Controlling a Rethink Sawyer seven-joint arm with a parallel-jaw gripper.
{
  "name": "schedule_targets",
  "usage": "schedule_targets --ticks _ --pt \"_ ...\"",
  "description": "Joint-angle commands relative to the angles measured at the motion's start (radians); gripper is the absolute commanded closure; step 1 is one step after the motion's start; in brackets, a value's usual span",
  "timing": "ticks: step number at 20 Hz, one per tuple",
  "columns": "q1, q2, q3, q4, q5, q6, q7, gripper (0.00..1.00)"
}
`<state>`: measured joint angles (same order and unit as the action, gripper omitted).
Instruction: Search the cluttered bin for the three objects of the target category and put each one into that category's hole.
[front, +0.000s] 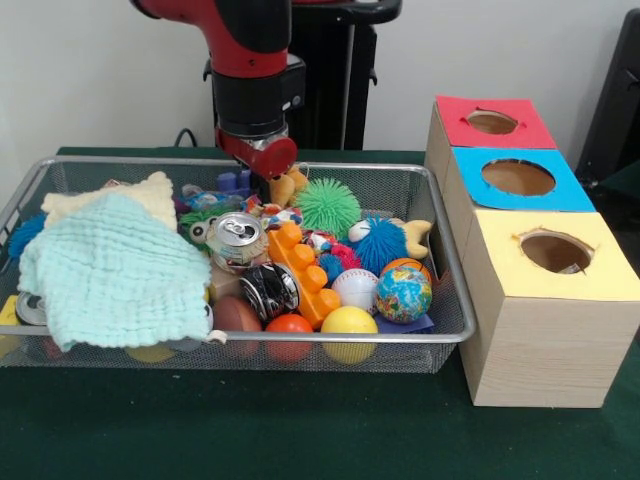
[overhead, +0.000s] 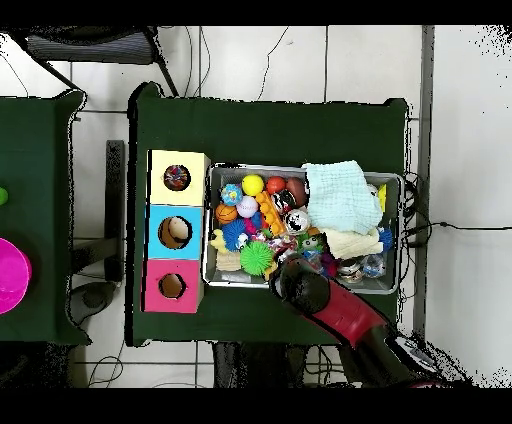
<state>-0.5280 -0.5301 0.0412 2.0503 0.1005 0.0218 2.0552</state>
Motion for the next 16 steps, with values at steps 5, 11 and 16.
schedule_targets --ticks 5,11,16 --pt "0.021 0.043 0.082 -0.093 0.035 -0.119 0.189 1.0" --pt "0.031 -0.088 0.062 -0.068 0.028 -0.015 0.149 1.0" --pt "0.034 -0.188 0.053 -0.049 0.012 0.07 0.11 1.0"
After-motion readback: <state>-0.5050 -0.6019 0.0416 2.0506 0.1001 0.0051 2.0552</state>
